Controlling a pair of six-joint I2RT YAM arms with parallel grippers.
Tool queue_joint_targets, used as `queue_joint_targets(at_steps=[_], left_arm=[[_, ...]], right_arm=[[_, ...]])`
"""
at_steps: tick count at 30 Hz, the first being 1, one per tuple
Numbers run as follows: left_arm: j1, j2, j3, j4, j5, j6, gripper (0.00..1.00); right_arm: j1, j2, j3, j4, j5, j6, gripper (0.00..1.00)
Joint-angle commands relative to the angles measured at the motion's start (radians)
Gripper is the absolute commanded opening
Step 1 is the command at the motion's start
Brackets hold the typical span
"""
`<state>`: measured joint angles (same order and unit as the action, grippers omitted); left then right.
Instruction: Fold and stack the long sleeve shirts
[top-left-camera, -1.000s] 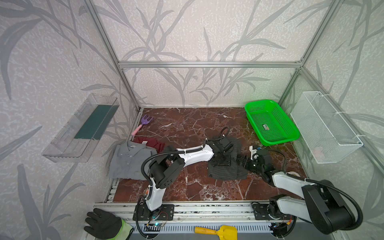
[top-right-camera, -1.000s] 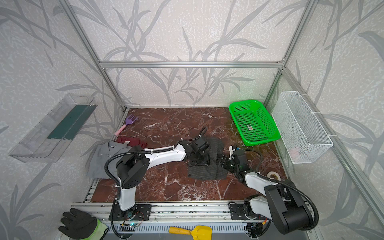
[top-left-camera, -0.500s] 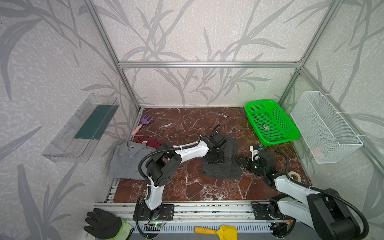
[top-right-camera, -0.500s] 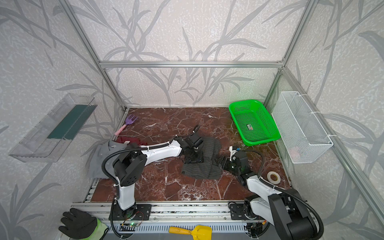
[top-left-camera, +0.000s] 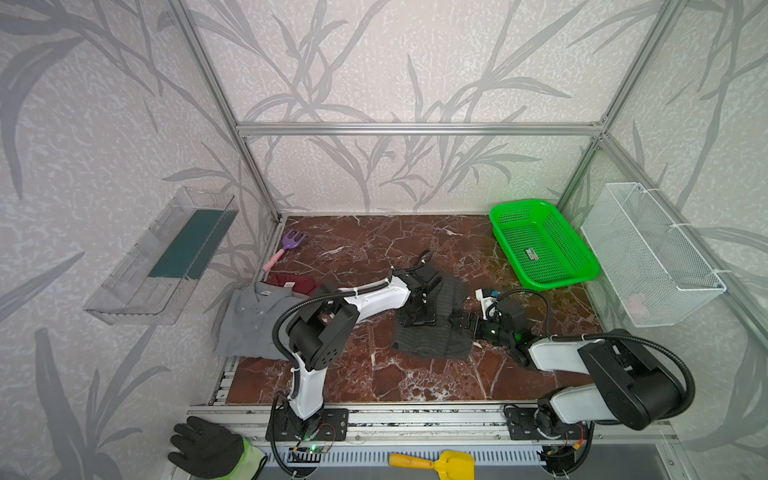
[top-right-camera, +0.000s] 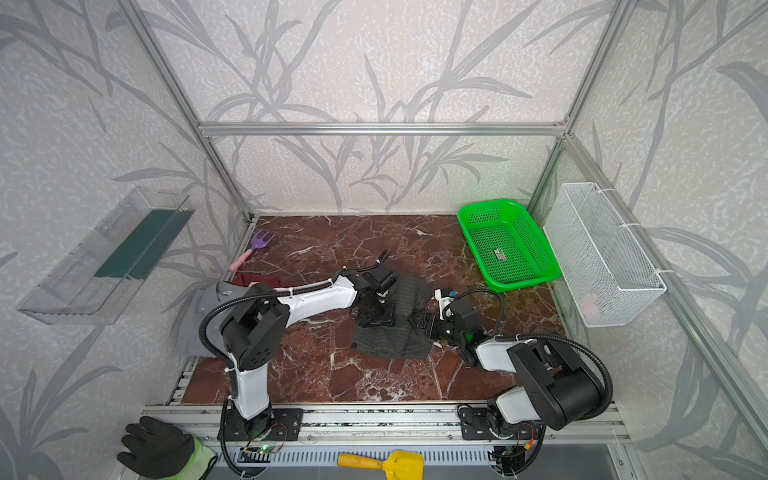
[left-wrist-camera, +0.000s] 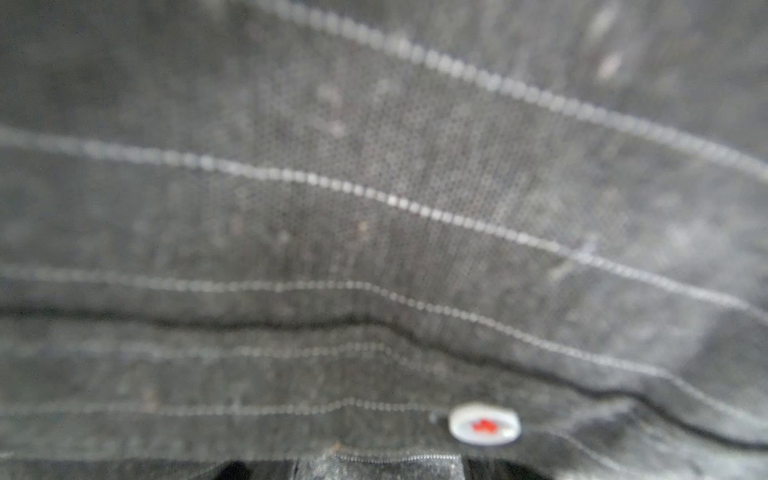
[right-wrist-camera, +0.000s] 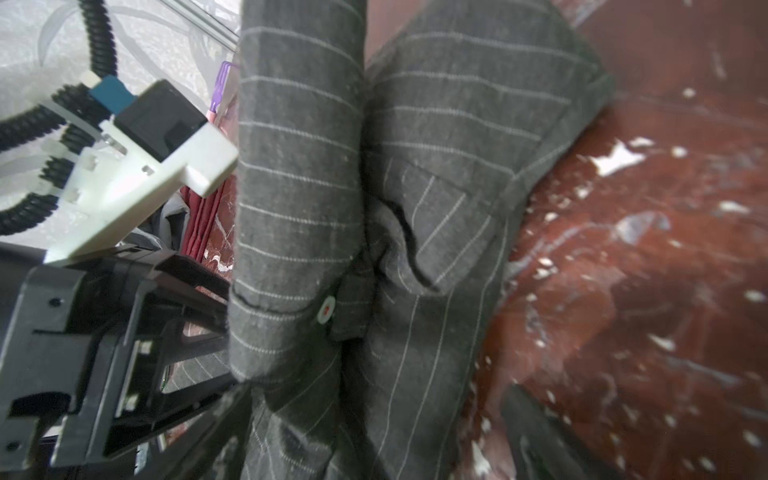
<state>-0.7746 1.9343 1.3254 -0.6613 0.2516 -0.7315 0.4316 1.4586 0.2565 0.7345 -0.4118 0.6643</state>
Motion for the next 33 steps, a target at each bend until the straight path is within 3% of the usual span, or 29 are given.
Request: queue_joint_targets(at_steps=[1,9,15,19,26,30,33], left_arm=[[0.014,-0.001,-0.043,-0.104,-0.005,0.039,0.57],[0.015,-0.031,-0.07,-0.091,0.019,0.057,0.57],[0.042,-0.051,-0.08,-0.112,0.02,0.082,0.57],[0.059,-0.065,-0.088,-0.121,0.037,0.108,0.57],[0.059,-0.066,-0.091,-0.116,0.069,0.132,0.56],[0.057,-0.066,-0.101,-0.1,0.084,0.135,0.56],[0.055,-0.072,-0.106,-0.101,0.081,0.141,0.55]], right_arm=[[0.016,0.064,-0.013,0.161,0.042,0.006,0.92],[0.047,0.209,0.054,0.228,0.019,0.01,0.87],[0.054,0.16,0.013,0.23,-0.002,-0.002,0.87],[0.085,0.116,0.031,0.131,-0.013,-0.068,0.88],[0.108,0.242,0.073,0.214,-0.043,0.0,0.87],[0.138,0.275,0.112,0.176,-0.022,-0.017,0.82],[0.141,0.268,0.126,0.141,-0.018,-0.02,0.72]])
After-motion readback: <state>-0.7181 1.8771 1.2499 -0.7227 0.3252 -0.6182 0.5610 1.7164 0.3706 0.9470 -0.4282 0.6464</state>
